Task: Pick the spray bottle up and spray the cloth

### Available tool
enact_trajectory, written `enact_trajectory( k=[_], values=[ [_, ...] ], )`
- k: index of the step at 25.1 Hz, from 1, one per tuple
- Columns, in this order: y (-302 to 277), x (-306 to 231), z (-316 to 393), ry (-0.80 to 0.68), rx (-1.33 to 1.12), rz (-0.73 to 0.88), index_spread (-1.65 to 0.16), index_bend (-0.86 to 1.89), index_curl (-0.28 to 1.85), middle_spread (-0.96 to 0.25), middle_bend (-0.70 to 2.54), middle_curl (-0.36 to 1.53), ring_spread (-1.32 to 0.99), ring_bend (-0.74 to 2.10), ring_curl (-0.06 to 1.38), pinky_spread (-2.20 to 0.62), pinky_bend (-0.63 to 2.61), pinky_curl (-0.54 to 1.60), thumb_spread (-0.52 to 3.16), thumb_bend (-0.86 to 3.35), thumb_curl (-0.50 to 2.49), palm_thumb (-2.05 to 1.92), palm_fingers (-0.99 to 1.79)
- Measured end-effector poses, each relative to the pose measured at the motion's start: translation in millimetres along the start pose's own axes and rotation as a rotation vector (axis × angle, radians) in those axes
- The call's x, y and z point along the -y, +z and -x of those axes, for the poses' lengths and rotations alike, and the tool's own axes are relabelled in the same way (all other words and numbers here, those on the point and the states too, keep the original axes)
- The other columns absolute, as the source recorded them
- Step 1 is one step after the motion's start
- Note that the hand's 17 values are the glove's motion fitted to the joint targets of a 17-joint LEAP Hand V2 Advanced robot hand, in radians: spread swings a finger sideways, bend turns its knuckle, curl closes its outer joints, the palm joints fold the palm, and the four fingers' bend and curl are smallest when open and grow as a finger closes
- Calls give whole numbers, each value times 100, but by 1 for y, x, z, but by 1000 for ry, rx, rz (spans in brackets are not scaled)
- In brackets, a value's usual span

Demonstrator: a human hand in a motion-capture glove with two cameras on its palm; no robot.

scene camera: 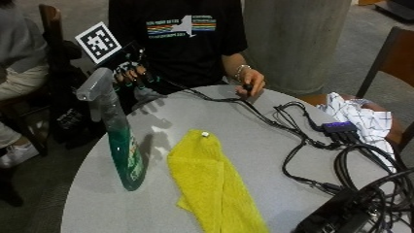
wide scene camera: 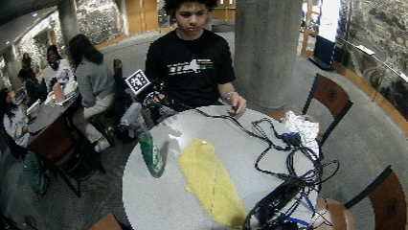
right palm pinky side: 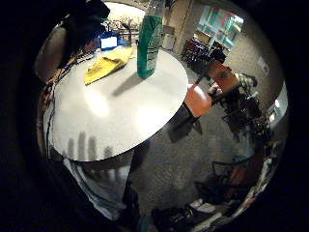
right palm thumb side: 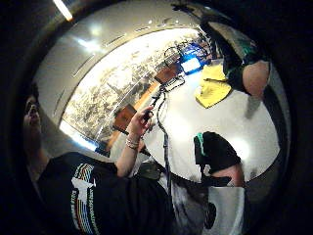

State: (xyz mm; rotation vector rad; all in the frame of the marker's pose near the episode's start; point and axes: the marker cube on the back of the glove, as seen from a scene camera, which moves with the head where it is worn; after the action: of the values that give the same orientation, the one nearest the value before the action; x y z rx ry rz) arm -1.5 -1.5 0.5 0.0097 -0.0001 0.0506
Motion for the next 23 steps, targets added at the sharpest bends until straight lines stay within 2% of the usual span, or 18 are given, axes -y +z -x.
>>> enact_trajectory(
  k=[4,9,17,23],
  values=[
    [0,4,2,64,-1,-1,-22,46,19,-6,36,15,-8,18,9,10,24,9,55,36,15,60,72],
    [4,16,1,13,-3,-36,-27,43,26,-7,36,20,-10,17,13,13,24,13,74,34,19,64,71],
    [2,17,-1,-46,-21,-6,-30,38,30,-8,34,25,-11,17,15,16,22,15,90,28,24,68,71],
    [2,18,-1,-4,-16,-24,-31,35,32,-8,31,28,-12,17,17,18,21,17,97,23,27,69,72]
  ],
)
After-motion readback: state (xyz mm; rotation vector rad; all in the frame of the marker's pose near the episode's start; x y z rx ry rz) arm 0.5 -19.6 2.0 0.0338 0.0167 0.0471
